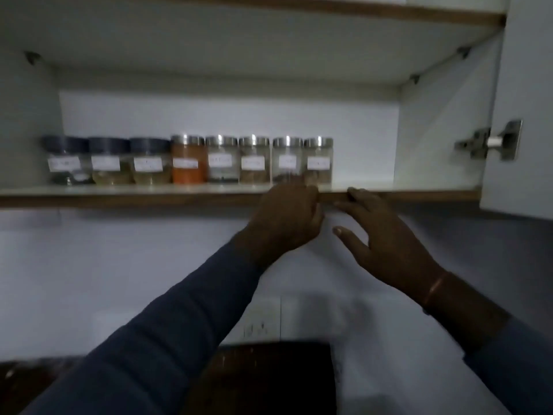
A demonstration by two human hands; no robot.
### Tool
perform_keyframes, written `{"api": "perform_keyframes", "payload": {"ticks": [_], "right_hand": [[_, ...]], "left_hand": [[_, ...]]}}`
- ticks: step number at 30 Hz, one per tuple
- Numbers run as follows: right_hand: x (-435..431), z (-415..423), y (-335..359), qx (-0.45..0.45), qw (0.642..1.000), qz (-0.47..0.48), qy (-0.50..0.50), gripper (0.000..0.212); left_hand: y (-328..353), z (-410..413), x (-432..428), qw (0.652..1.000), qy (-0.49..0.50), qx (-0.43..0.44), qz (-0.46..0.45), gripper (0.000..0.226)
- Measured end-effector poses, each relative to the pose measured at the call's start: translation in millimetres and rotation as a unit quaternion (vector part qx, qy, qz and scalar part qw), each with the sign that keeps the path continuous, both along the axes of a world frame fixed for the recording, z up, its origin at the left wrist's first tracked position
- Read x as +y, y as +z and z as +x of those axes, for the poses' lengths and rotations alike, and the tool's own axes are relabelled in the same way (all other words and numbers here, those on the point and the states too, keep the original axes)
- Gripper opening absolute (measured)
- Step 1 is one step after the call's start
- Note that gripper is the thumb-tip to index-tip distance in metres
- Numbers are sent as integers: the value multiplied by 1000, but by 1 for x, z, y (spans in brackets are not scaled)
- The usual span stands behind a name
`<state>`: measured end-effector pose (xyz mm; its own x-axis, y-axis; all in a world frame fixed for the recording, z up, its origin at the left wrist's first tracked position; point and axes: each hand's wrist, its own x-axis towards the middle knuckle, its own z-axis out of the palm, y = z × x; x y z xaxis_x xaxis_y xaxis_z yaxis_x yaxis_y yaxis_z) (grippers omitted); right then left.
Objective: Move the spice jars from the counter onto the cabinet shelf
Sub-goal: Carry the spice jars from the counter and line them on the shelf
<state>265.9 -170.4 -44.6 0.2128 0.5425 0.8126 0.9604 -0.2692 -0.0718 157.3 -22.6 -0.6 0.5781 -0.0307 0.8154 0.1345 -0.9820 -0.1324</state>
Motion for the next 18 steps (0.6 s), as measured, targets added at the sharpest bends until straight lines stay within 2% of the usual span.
{"api": "perform_keyframes", "payload": {"ticks": [2, 4, 6, 8, 10, 13, 18], "right_hand": [[-17, -5, -65, 75, 997, -8, 10, 39], [-30, -9, -144, 195, 978, -67, 14, 45], [-43, -16, -214, 321, 935, -151, 3, 57], [-56, -27, -278, 403, 883, -238, -30, 74], [-63, -38, -328, 440, 849, -287, -59, 82], [-69, -57, -389, 516, 802, -293, -67, 91], [-56, -61, -426, 491, 817, -285, -100, 87]], "left_hand": [[-58, -10, -16, 993, -99, -23, -59, 36], [-143, -21, -35, 970, -157, 22, -185, 38], [-229, -30, -49, 936, -130, 145, -294, 40], [-309, -41, -63, 876, -94, 263, -393, 48], [-368, -53, -74, 822, -54, 327, -463, 49], [-427, -73, -98, 760, -52, 367, -534, 41], [-442, -84, -118, 730, -24, 377, -569, 41]]}}
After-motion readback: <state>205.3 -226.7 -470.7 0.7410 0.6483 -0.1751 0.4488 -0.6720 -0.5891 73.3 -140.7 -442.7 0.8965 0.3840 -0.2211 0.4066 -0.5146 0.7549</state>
